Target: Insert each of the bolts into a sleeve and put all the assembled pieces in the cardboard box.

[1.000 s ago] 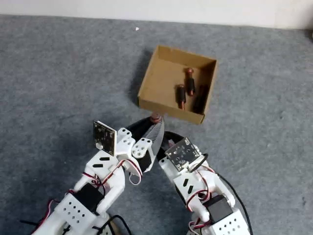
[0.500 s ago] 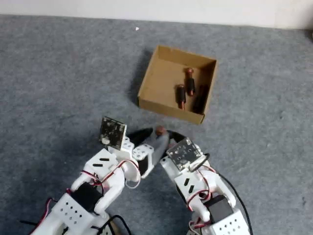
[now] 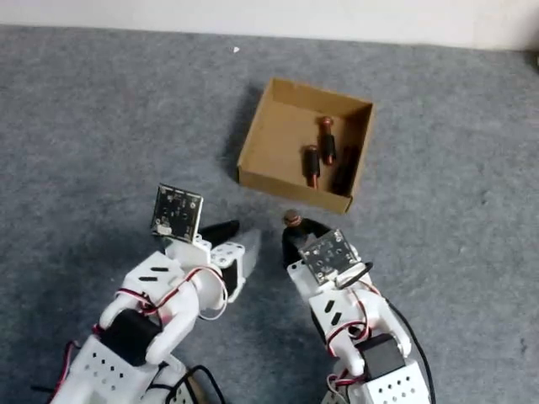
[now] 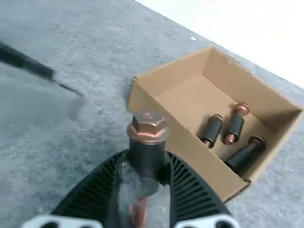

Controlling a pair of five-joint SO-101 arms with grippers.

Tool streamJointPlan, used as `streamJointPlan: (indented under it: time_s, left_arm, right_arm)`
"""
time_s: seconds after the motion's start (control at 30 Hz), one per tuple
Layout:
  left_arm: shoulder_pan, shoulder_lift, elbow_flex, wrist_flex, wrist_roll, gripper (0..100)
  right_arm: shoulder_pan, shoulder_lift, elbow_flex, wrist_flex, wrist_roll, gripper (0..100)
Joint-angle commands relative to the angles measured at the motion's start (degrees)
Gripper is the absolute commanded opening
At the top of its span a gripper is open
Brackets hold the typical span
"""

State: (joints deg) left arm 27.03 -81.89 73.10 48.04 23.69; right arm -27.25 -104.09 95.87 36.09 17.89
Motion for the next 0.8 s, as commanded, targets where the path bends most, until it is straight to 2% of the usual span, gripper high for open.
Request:
streamJointPlan:
  time_s: [0.0,0.13,0.37,0.63,0.77]
  left_arm:
    - [-3.47,-0.66,-2.59,1.41,-1.49,0]
    - [-9.45,-0.66,0.22,1.05,-4.31,0]
    - [-19.30,-0.66,6.99,0.97,-4.22,1]
    - [-20.79,-0.66,14.11,0.70,-4.22,1]
    - [-20.88,-0.66,17.89,-4.75,-4.22,1]
  right_arm:
    - [2.07,-1.19,3.03,-1.89,-0.09,0.6]
    - [3.47,-1.19,3.03,-1.89,-0.09,0.6]
    - [4.00,-1.19,3.03,-1.89,-0.09,0.6]
    - [4.79,-1.19,3.03,-1.63,-0.09,0.6]
    - [5.49,-1.19,2.51,-0.31,-0.09,0.5]
